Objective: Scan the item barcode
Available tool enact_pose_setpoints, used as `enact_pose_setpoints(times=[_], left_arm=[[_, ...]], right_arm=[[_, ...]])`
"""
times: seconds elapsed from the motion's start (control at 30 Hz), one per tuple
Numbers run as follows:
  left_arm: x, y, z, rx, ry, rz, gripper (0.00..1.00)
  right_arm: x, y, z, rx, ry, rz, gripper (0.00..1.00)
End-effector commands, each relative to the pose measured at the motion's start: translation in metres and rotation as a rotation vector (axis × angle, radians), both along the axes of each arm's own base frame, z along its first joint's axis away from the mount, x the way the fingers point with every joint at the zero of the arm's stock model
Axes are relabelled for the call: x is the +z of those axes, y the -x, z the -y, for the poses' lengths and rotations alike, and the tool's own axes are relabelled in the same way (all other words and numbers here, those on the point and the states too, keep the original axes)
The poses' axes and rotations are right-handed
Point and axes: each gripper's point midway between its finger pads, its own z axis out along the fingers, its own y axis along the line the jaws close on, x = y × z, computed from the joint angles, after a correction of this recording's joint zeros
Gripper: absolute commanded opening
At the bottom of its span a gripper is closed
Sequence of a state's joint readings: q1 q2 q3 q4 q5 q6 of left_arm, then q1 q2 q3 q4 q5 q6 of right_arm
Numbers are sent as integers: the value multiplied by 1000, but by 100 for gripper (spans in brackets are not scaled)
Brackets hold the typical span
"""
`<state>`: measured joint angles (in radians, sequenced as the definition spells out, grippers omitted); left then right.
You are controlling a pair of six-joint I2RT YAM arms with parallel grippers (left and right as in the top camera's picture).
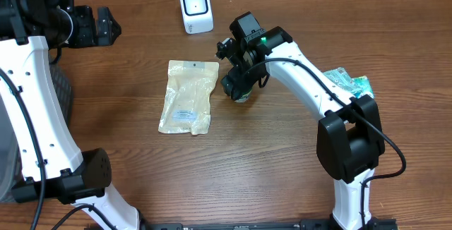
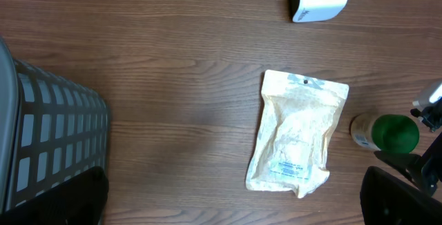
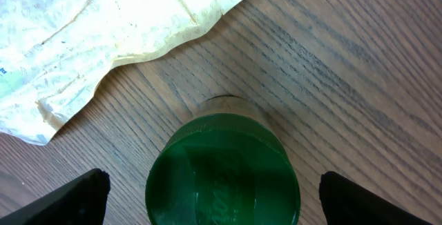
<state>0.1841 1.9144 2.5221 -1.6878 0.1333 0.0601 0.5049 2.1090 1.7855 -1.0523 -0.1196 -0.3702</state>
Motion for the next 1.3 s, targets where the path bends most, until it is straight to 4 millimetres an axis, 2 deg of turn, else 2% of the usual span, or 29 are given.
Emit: enact_pose_setpoints(times=[0.0, 0.1, 0.4, 0.6, 0.83, 0.97, 1.03, 1.1, 1.27], left_arm=[[-2, -1, -2, -9, -9, -7, 100], [-2, -1, -2, -9, -9, -7, 100], [-2, -1, -2, -9, -9, -7, 99], [-2, -1, -2, -9, -9, -7, 99], [-2, -1, -2, -9, -9, -7, 100], [-2, -1, -2, -9, -9, -7, 100], [-2, -1, -2, -9, -9, -7, 99], [-2, -1, -2, -9, -9, -7, 99], [-2, -1, -2, -9, -9, -6, 100]], right_arm=[[-16, 4, 0, 8, 16, -39, 95], [-21, 5, 1, 8, 21, -46, 93], [-20, 0, 2, -4, 15, -38, 79], [-20, 0, 3, -11, 14, -40, 59], [-15, 3, 4, -91, 6, -65, 50], [6, 4, 4, -144, -13, -83, 43], [23, 3, 1, -169, -47, -93, 38], [43, 0, -1, -200, -103, -107, 34], [101, -1, -15, -195, -362, -193, 33]])
